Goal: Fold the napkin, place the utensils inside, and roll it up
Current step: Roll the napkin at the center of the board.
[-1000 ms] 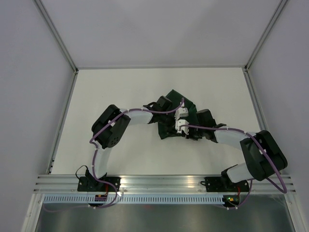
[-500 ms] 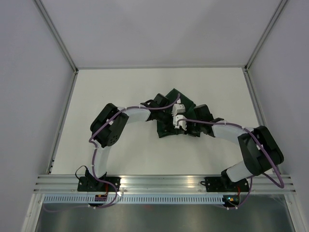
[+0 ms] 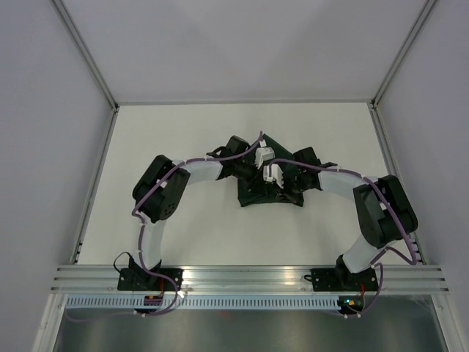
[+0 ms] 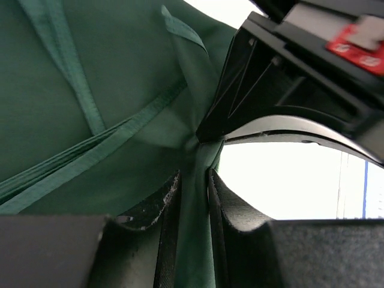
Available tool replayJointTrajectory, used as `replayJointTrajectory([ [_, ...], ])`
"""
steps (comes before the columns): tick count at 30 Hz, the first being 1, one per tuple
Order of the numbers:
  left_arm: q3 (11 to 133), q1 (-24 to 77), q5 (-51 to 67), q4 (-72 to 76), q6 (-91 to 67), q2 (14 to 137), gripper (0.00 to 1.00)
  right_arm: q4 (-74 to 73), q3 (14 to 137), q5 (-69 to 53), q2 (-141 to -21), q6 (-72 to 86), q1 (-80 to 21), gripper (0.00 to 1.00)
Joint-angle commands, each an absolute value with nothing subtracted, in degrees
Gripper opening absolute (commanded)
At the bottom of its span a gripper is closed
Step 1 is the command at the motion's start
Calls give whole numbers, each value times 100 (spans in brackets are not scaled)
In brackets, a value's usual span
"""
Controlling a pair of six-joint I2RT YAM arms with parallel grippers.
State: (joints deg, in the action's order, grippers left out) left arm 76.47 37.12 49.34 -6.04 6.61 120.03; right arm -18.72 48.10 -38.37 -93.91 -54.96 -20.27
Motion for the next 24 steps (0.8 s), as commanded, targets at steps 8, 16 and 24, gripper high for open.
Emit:
replayJointTrajectory([
  [8,6725,3568,4097,922,-176,10873,30,-4049,5939,-4605,-10669,-6002,-1609,1],
  [16,5627,3709,3218,2090,-18,10021,33,-5053,6811,-4851,-11662,-6214,-1363,1],
  [24,5361,4394,1908,1960,1255,9756,35,-5458,7382,-4790,-12251,-5977,-1301,0],
])
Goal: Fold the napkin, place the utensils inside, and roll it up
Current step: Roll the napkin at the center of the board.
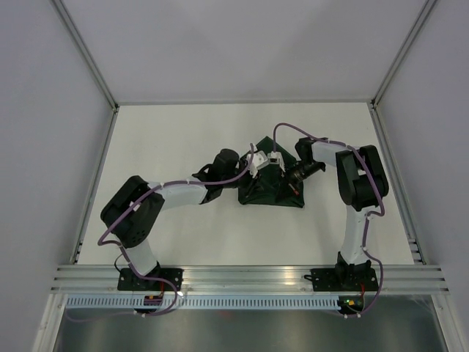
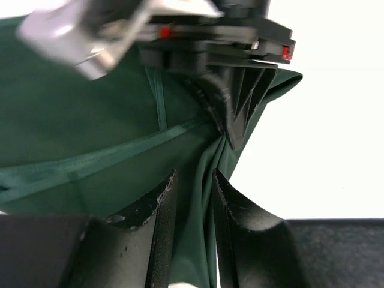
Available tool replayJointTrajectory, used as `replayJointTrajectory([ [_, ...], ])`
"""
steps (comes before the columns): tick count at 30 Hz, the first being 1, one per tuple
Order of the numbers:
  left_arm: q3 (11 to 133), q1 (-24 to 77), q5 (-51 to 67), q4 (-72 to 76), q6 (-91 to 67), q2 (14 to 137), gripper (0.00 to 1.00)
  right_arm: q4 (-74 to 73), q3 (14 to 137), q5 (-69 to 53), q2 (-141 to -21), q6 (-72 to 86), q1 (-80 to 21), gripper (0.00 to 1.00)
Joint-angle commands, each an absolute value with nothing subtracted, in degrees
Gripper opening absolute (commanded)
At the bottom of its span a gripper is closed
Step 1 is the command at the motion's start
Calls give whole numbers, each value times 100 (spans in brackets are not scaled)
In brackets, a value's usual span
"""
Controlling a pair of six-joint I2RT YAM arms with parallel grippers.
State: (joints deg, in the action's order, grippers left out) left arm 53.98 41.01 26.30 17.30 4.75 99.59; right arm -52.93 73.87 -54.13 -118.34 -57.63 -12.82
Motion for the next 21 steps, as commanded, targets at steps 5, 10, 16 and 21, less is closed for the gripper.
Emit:
replayJointTrajectory([
  [5,5414,5009,1083,1705,2152,9861,37,-5520,7664,-4702,-12524,-5669,-1292,0],
  [10,5195,5431,572,1898,2889,9940,39,-5546,7866,-4650,-12718,-5450,-1274,0],
  [16,4984,5722,193,2214,3664,10160,42,-5581,8033,-4553,-12928,-5194,-1257,0],
  [21,4773,5818,149,2636,4112,10239,46,-5712,8156,-4509,-13078,-5115,-1239,1],
])
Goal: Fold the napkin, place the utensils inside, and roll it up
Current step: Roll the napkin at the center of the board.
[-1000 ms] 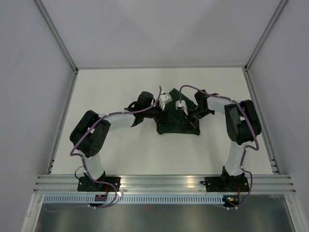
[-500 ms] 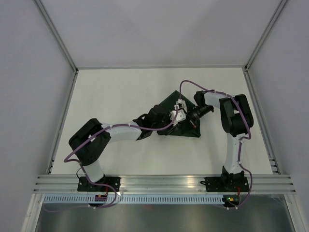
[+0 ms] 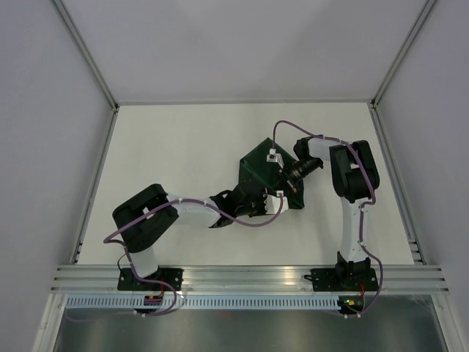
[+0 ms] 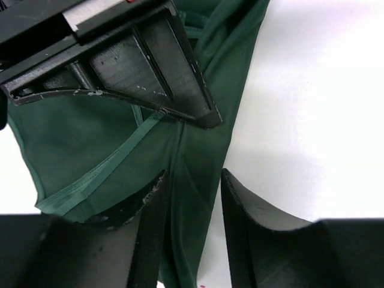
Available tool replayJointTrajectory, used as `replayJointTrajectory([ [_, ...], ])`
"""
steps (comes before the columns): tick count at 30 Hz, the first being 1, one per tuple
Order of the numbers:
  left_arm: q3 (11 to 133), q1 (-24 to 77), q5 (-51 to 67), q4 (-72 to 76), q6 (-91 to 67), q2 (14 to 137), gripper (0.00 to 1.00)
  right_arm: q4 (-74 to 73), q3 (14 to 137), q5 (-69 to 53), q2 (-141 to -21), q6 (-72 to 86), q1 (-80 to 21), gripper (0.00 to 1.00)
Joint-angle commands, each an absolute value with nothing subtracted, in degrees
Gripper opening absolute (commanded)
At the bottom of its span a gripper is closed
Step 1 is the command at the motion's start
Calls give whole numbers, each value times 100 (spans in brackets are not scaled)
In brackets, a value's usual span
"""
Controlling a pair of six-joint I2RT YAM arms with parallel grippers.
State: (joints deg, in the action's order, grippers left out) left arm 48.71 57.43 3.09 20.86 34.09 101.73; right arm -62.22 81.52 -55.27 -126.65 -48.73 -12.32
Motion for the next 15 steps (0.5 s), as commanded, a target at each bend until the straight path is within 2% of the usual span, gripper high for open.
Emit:
replayJointTrajectory([
  [1,4755,5836,141,2741,4165,10265,47,-5739,8217,-4517,-13139,-5098,-1222,0],
  [15,4544,6170,202,3085,4825,10537,49,-5897,8393,-4544,-13245,-5036,-1178,0],
])
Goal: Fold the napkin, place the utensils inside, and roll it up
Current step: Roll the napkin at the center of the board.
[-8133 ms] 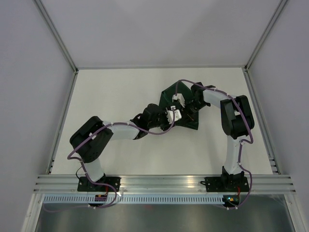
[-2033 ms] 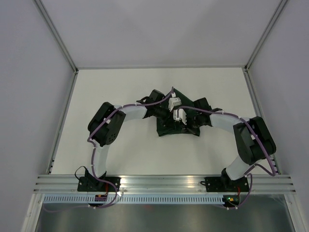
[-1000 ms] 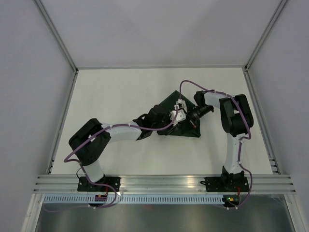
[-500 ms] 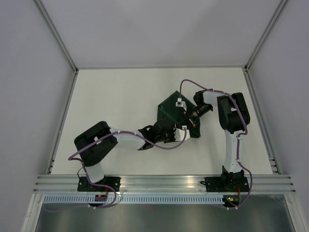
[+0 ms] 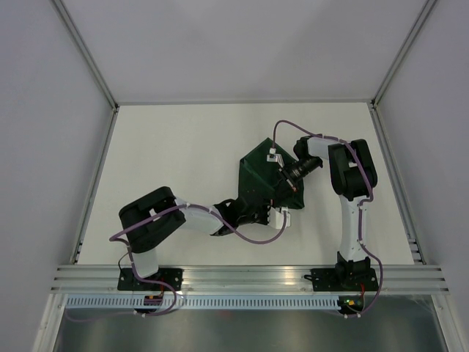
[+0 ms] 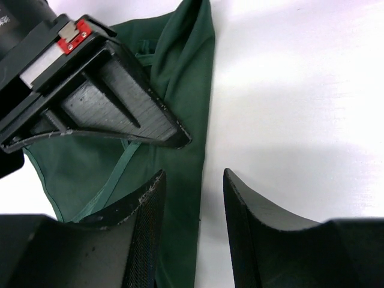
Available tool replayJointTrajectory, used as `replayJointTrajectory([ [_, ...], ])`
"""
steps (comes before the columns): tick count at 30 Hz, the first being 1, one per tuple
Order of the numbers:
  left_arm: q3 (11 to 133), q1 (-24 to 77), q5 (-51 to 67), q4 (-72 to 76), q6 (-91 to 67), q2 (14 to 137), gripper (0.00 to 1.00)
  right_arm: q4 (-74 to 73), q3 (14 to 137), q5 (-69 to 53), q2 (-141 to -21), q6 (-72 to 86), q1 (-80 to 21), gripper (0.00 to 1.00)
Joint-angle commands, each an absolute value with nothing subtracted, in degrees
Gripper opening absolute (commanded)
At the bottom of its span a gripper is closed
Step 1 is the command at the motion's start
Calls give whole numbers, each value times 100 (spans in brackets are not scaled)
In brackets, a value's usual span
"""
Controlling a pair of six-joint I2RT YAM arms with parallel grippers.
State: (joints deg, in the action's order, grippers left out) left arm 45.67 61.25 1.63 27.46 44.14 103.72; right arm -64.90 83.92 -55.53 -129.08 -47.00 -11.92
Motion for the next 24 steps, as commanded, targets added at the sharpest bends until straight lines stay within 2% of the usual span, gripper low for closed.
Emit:
replayJointTrajectory([
  [1,4570,6170,133,3076,4851,10599,49,-5897,8385,-4544,-13236,-5036,-1186,1],
  [18,4869,5977,219,2259,5273,10934,41,-6144,8604,-4641,-13474,-5133,-1169,0],
  [24,5080,5959,351,1785,5335,11039,32,-6196,8622,-4641,-13491,-5159,-1169,1],
])
